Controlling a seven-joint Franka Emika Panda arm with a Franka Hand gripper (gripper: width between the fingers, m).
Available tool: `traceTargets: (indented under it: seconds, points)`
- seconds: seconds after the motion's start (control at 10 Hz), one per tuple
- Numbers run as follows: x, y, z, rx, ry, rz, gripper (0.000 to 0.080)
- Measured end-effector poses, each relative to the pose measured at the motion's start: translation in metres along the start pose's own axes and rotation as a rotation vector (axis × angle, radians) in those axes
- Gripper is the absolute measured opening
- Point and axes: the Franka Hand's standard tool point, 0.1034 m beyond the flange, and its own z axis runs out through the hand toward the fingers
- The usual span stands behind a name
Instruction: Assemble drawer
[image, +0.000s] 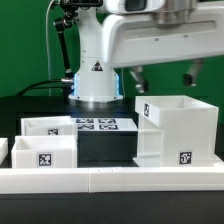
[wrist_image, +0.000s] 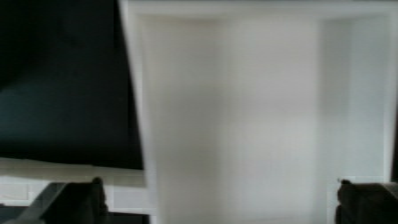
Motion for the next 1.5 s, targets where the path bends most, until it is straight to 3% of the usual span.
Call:
traceTargets:
  seconds: [0.2, 0.4, 0.5, 0.9, 1.2, 1.5]
  points:
    - [-0.022, 0.04, -0.002, -0.007, 0.005, -0.06, 0.0649]
    - [-0.036, 0.075, 0.005, 0.001, -0.011, -0.075, 0.0649]
    - [-0.038, 0.084, 0.008, 0.003, -0.015, -0.067, 0.0649]
    - [-0.038, 0.082, 0.009, 0.003, -0.017, -0.07, 0.0649]
    - [-0.052, 0.124, 0.04, -0.056, 0.038, -0.113, 0.0649]
    - [-0.058, 0.149, 0.071, -0.092, 0.056, -0.088, 0.0649]
